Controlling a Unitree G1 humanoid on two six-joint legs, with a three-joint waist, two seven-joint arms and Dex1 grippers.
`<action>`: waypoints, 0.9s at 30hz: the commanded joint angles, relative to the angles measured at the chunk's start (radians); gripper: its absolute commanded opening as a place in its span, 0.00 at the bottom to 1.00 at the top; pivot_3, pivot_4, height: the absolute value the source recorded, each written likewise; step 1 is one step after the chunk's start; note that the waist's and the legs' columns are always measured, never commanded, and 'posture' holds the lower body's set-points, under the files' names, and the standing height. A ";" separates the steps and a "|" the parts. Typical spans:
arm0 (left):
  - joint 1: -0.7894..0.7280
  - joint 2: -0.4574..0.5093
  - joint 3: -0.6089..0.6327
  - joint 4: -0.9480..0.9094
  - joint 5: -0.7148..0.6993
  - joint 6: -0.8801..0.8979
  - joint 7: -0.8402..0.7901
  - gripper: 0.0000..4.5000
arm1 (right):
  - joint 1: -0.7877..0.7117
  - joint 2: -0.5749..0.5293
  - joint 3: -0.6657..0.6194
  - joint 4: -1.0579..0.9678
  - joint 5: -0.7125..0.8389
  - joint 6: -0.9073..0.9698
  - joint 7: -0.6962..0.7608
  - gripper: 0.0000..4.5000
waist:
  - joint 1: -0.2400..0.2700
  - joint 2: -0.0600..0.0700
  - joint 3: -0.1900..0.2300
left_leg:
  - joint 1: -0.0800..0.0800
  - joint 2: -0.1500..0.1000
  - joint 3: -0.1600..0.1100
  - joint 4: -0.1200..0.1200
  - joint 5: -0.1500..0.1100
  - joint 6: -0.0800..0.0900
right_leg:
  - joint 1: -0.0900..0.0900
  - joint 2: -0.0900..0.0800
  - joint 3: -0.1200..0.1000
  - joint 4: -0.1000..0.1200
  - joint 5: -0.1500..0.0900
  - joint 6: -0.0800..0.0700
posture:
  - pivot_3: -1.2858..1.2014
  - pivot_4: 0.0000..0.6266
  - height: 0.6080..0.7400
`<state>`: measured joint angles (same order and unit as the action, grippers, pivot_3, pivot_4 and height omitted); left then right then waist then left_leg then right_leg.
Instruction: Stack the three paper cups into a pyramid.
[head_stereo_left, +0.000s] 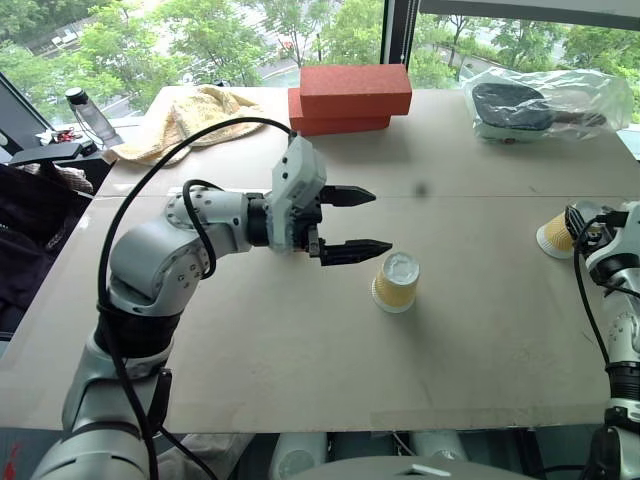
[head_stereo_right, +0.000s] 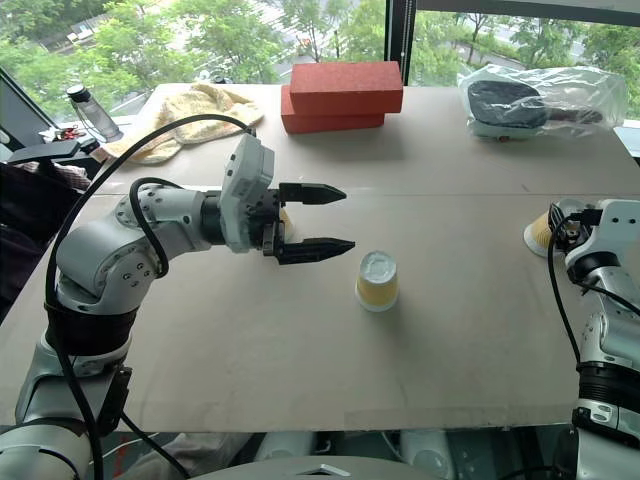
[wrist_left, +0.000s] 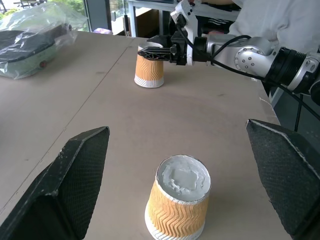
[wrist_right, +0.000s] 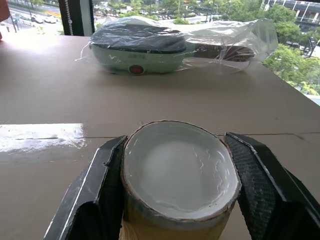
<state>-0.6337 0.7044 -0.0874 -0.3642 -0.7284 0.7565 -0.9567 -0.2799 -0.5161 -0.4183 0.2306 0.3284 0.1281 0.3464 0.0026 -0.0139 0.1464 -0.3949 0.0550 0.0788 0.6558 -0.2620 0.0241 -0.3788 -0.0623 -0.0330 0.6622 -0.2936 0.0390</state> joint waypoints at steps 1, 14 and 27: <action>0.032 0.035 0.054 -0.041 -0.004 -0.030 -0.033 1.00 | 0.027 -0.011 0.031 -0.141 0.056 0.003 0.105 0.50 | -0.005 0.000 0.000 | 0.000 0.000 0.000 0.000 0.000 0.000 | 0.000 0.000 0.000 0.000 0.000 0.000 | 0.52 0.24 0.93; 0.408 0.186 0.221 -0.196 -0.068 -0.134 -0.234 1.00 | 0.312 -0.109 0.299 -0.590 0.198 0.090 0.538 0.50 | -0.004 0.000 0.000 | 0.000 0.001 -0.001 0.001 0.000 0.000 | 0.001 -0.002 0.000 0.000 0.000 0.001 | 0.52 0.24 0.93; 0.459 0.189 0.217 -0.196 -0.005 -0.204 -0.223 1.00 | 0.263 -0.076 0.366 -0.521 0.077 -0.071 0.575 0.50 | 0.003 -0.001 0.000 | -0.001 0.001 -0.003 0.003 0.000 0.001 | 0.001 0.000 -0.002 0.000 0.000 0.000 | 0.52 0.24 0.93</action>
<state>-0.1796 0.8853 0.1094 -0.5376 -0.7306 0.5725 -1.1812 -0.0093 -0.5942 -0.0471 -0.2839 0.4211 0.1052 0.9127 0.0052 -0.0145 0.1468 -0.3959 0.0558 0.0756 0.6584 -0.2625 0.0247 -0.3776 -0.0627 -0.0348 0.6625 -0.2939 0.0394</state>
